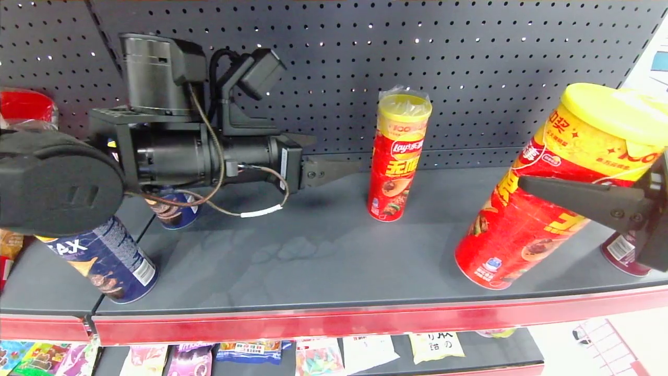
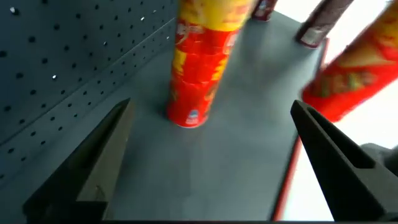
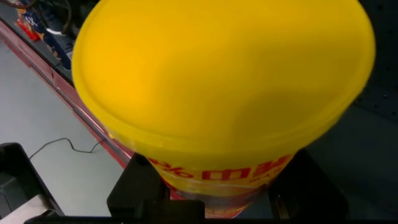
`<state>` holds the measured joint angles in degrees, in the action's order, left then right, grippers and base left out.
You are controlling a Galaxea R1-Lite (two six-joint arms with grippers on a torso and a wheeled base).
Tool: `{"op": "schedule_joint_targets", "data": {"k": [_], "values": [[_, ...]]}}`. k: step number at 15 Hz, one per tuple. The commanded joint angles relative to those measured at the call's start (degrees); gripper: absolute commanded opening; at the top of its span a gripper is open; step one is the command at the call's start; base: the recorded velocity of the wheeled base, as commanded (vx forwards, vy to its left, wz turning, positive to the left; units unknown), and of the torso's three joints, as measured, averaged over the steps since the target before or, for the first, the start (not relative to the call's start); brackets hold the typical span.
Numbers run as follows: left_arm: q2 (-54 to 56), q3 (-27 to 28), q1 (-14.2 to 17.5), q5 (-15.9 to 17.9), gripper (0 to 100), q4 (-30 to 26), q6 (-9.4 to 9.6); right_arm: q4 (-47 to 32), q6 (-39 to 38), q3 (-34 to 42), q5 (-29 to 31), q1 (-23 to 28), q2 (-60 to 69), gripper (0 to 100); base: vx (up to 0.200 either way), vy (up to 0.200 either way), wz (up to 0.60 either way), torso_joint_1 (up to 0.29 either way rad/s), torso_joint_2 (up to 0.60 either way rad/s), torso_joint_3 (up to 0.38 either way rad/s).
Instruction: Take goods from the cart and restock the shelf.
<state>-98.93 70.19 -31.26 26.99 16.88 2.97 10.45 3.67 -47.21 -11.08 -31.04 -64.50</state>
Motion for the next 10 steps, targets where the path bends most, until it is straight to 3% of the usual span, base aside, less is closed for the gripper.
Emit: {"op": "schedule_joint_targets", "data": {"k": [1,4,6,10], "values": [[-4.5,2.8,-1.1,-0.9,100,0.1,0.19,0.0,0.0,-0.1,0.0,0.1,-0.4,0,0.000,0.000,0.00,0.000,0.00,0.000],[-9.9,9.5,-2.9,-1.5,100,0.1,0.28,0.0,0.0,-0.1,0.0,0.4,-0.4,0,0.000,0.000,0.00,0.000,0.00,0.000],[-12.9,14.4,-4.0,-3.9,100,-0.2,0.28,0.0,0.0,-0.1,0.2,0.4,-0.5,0,0.000,0.000,0.00,0.000,0.00,0.000],[-15.4,15.9,-5.0,-5.5,100,-0.2,0.37,0.0,0.0,0.0,0.3,0.5,-0.5,0,0.000,0.000,0.00,0.000,0.00,0.000]]}}
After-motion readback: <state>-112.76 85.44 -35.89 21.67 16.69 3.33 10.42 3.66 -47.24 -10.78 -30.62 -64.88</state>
